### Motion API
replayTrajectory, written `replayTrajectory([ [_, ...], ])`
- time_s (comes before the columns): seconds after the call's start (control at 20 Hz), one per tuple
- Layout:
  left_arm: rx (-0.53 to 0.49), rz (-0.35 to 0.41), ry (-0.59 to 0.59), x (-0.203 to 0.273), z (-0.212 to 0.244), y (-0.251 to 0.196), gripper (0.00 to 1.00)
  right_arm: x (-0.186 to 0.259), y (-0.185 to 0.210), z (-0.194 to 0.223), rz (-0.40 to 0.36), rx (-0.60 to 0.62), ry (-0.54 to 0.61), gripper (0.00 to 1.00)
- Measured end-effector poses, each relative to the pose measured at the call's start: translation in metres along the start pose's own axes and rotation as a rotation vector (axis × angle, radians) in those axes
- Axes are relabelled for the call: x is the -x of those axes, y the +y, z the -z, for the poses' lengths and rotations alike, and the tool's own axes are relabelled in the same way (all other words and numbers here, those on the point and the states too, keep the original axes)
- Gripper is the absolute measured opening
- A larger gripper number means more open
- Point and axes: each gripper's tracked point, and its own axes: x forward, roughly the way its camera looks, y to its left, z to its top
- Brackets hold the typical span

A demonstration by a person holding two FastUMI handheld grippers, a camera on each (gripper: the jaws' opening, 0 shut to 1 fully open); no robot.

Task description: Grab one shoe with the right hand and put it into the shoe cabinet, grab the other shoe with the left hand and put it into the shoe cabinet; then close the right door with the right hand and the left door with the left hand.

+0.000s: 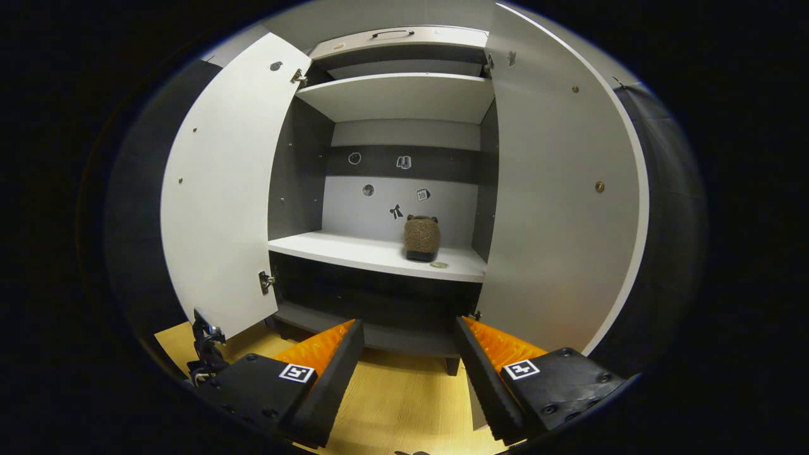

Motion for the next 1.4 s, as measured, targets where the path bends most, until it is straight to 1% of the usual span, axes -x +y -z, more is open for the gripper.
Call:
replayTrajectory([
  [0.05,0.001,-0.004,0.014,-0.004,0.002,0.001,0.63,-0.004,0.000,0.001,-0.005,-0.008,0.003,0.93],
  [0.15,0.001,-0.001,0.053,-0.012,0.006,0.001,0.60,-0.011,-0.001,0.005,-0.014,-0.028,0.019,0.93],
  [0.2,-0.009,0.008,0.041,-0.017,0.002,-0.001,0.59,-0.014,-0.002,0.006,-0.014,-0.033,0.026,0.93],
  [0.25,-0.029,0.007,0.036,-0.021,-0.001,-0.002,0.53,-0.017,-0.005,0.008,-0.011,-0.033,0.032,0.93],
  [0.3,-0.051,-0.010,0.042,-0.022,0.000,0.001,0.47,-0.019,-0.006,0.009,-0.008,-0.032,0.038,0.93],
  [0.35,-0.067,-0.022,0.044,-0.025,-0.001,0.003,0.36,-0.020,-0.007,0.011,-0.006,-0.031,0.043,0.93],
  [0.4,-0.084,-0.029,0.043,-0.024,-0.002,0.003,0.27,-0.021,-0.008,0.013,-0.006,-0.032,0.049,0.93],
  [0.45,-0.091,-0.026,0.044,-0.023,-0.002,0.003,0.14,-0.021,-0.008,0.015,-0.010,-0.034,0.057,0.93],
  [0.5,-0.076,-0.006,0.054,-0.022,-0.001,-0.001,0.10,-0.021,-0.007,0.016,-0.012,-0.034,0.063,0.93],
  [0.55,-0.048,-0.004,0.059,-0.019,-0.002,-0.002,0.06,-0.021,-0.007,0.016,-0.013,-0.033,0.065,0.93],
  [0.65,-0.059,-0.026,0.051,-0.008,-0.013,-0.001,0.07,-0.022,-0.007,0.014,-0.019,-0.034,0.068,0.93],
  [0.8,-0.103,-0.049,-0.013,0.021,-0.060,-0.009,0.06,-0.021,-0.007,0.003,-0.022,-0.032,0.061,0.93],
  [0.95,-0.092,-0.073,-0.101,0.054,-0.130,-0.019,0.06,-0.016,0.001,-0.012,-0.044,-0.044,0.055,0.93],
  [1.05,-0.086,-0.070,-0.142,0.067,-0.181,-0.025,0.06,-0.011,0.008,-0.027,-0.071,-0.056,0.037,0.93],
  [1.25,-0.132,-0.123,-0.266,0.091,-0.281,-0.029,0.06,-0.008,0.014,-0.057,-0.119,-0.054,-0.008,0.93],
  [1.4,-0.126,-0.111,-0.367,0.103,-0.347,-0.046,0.06,-0.013,0.020,-0.080,-0.182,-0.070,-0.045,0.93],
])
